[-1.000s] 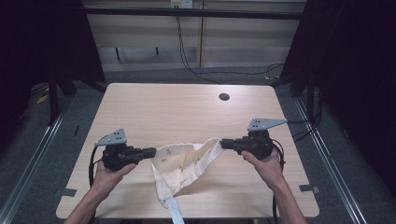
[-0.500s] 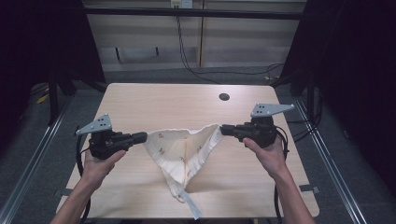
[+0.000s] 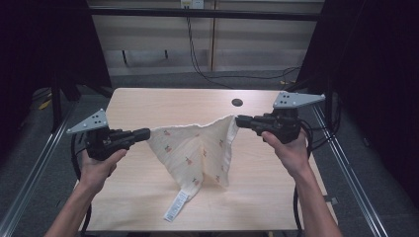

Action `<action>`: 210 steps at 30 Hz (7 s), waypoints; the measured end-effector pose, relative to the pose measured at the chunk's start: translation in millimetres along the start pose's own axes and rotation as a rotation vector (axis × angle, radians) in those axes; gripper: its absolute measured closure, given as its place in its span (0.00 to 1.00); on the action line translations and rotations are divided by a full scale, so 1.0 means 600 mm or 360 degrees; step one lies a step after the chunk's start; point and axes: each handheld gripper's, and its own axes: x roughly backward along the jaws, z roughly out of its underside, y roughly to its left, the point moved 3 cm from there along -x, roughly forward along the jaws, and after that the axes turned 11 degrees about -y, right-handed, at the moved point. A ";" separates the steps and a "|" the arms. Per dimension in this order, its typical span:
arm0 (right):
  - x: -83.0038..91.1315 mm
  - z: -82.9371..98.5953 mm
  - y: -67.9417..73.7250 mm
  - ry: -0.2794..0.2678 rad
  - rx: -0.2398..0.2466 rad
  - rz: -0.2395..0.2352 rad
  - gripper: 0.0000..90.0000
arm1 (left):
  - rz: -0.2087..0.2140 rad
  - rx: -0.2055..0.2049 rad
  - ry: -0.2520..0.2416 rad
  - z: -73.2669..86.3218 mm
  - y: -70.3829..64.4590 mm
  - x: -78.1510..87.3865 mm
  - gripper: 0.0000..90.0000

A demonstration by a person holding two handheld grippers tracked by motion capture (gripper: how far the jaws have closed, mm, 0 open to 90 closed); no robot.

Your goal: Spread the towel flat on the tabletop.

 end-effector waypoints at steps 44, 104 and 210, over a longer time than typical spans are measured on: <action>-0.016 0.084 -0.017 0.0170 -0.0024 0.0113 0.99 | -0.0042 0.0029 0.0110 0.046 0.018 -0.032 0.98; -0.153 0.252 -0.209 0.0544 -0.0182 0.0523 0.89 | -0.0331 0.0344 0.0334 0.202 0.172 -0.129 0.83; 0.050 0.369 0.093 0.0670 -0.0149 0.0154 0.69 | 0.0278 0.0255 0.0696 0.261 -0.073 0.022 0.68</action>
